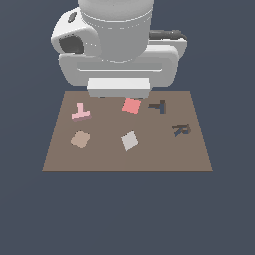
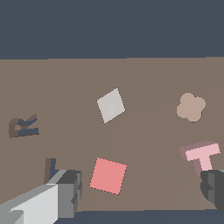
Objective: Insert a designated object into the corresponding slot on a board.
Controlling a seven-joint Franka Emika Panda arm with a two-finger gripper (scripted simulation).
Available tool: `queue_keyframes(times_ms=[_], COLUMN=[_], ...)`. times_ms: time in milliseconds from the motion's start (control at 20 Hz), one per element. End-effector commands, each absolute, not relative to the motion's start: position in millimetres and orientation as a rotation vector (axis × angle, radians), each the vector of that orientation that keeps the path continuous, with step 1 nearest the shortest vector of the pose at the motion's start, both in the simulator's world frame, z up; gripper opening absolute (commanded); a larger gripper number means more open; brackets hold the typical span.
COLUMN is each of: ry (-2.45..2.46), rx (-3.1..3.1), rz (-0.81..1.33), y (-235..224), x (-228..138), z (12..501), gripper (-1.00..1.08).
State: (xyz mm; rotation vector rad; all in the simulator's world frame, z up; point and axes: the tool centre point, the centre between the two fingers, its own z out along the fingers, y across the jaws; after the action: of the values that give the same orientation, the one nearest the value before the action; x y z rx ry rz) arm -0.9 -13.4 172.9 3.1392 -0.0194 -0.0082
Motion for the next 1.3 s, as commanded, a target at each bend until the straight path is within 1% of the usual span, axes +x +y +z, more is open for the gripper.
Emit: queue_keyframes(times_ms=[0, 250, 550, 800, 1250], ry=[-0.019, -0.006, 0.046, 0.117, 0.275], rx=[3.139, 3.139, 3.139, 3.138, 3.129], rz=[-0.008, -0.008, -0.007, -0.005, -0.002], y=[-13, -18, -36, -62, -121], x=[-1, -4, -13, -24, -44], z=[173, 169, 153, 131, 82], gripper=[1.0, 1.0, 1.0, 1.0, 1.0])
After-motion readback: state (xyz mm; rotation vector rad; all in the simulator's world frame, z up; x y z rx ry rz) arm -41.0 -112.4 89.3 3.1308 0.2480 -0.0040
